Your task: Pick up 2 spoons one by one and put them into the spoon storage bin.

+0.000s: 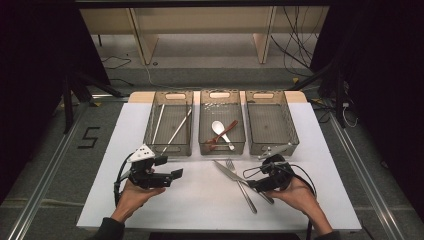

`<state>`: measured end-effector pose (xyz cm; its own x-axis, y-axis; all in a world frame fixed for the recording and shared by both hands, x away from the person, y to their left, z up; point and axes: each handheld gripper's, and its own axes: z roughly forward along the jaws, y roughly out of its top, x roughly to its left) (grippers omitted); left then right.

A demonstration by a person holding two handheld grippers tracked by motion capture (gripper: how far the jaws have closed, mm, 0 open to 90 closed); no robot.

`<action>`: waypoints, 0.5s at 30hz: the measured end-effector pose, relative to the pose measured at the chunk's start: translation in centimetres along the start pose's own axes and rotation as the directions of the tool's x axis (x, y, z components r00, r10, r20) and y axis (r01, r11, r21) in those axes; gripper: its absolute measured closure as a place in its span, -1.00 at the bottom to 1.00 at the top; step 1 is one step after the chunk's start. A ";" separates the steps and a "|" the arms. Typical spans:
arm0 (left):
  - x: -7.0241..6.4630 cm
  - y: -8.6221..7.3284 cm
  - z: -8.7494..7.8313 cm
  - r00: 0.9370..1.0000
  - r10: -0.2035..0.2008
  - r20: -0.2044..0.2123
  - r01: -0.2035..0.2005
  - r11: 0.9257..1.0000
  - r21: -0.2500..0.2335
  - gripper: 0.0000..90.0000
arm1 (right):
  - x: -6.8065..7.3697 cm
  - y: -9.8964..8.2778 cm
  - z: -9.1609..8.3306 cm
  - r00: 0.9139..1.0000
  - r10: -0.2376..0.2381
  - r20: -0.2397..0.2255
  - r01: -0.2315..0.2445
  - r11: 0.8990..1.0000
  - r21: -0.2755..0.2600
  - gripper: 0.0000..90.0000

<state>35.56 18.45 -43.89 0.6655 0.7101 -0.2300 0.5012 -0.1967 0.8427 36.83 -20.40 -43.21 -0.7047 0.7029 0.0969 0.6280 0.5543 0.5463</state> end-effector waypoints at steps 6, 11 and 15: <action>-0.4 -0.3 -0.5 1.000 0.001 0.008 -0.001 1.000 -0.013 -0.61 | -0.2 0.2 0.7 1.000 -0.010 0.002 0.010 0.999 0.046 -0.35; -0.3 -0.5 -0.8 1.000 0.012 -0.003 -0.012 1.000 -0.028 -0.61 | -0.1 0.4 1.0 1.000 -0.022 0.008 0.022 0.997 0.075 -0.34; -0.1 -0.9 -0.9 1.000 0.015 -0.004 -0.015 0.999 -0.032 -0.61 | -0.1 0.3 1.2 0.999 -0.029 0.020 0.027 0.995 0.092 -0.34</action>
<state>34.54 19.15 -44.13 0.6707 0.7097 -0.2156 0.4734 -0.1858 0.8610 37.47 -19.73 -44.00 -0.7156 0.6955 0.0644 0.6366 0.6115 0.4699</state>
